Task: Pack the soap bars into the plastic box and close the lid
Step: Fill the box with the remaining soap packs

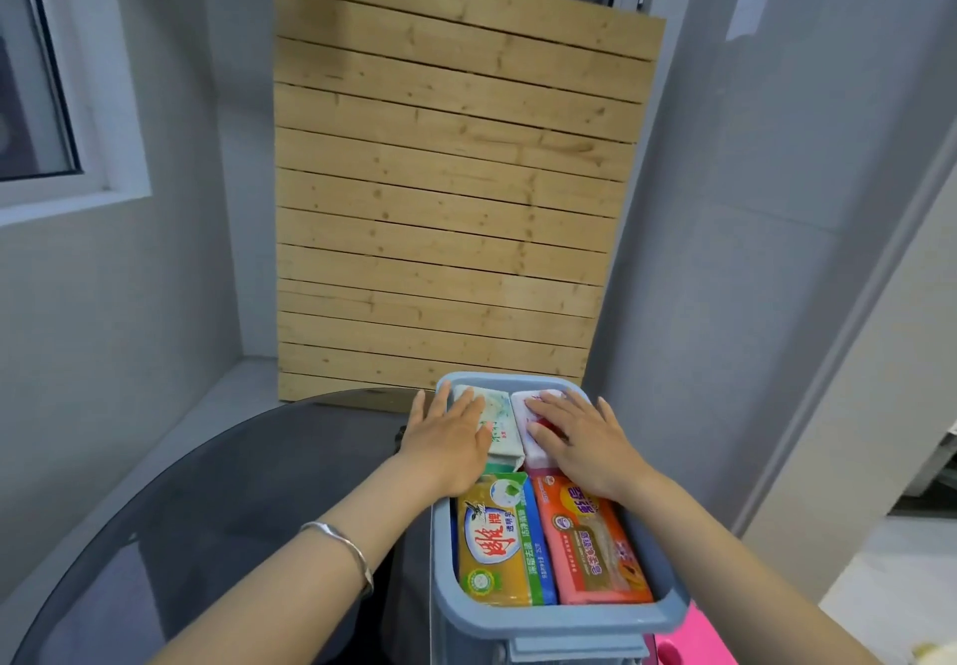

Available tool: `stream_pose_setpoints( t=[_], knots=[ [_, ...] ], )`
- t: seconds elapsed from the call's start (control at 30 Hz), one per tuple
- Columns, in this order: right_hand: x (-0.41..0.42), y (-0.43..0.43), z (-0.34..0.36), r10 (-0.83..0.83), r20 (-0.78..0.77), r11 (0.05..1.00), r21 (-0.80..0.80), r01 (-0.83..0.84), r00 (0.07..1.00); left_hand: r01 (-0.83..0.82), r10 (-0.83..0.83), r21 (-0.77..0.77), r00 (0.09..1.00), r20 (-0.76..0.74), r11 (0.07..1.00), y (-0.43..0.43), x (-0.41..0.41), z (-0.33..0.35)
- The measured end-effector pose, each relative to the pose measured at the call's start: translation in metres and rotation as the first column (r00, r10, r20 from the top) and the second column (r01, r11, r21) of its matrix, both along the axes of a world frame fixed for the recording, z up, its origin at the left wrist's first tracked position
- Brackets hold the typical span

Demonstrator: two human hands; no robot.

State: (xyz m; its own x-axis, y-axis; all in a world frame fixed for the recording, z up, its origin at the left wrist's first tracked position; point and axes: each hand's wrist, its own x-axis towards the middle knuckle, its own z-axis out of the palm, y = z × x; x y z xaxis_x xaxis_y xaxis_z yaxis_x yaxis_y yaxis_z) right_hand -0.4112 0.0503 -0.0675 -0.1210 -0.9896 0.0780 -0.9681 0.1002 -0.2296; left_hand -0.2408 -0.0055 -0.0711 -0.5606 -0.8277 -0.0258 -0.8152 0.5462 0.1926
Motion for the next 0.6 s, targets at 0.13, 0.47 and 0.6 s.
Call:
stream_pose_setpoints(
  t=[0.13, 0.47, 0.6],
  knots=[
    [0.001, 0.003, 0.0, 0.016, -0.011, 0.999, 0.029, -0.015, 1.0, -0.005, 0.007, -0.027, 0.997, 0.071, 1.0, 0.0, -0.003, 0.002],
    [-0.018, 0.046, 0.001, -0.068, 0.905, 0.985, -0.005, 0.17, 0.42, 0.072, 0.456, 0.537, 0.441, -0.773, 0.841, 0.019, 0.014, -0.011],
    [-0.027, 0.054, -0.029, -0.095, 0.993, 0.986, 0.103, 0.13, -0.067, 0.302, 0.739, 0.783, 0.27, -0.617, 0.544, 0.025, 0.018, -0.019]
  ],
)
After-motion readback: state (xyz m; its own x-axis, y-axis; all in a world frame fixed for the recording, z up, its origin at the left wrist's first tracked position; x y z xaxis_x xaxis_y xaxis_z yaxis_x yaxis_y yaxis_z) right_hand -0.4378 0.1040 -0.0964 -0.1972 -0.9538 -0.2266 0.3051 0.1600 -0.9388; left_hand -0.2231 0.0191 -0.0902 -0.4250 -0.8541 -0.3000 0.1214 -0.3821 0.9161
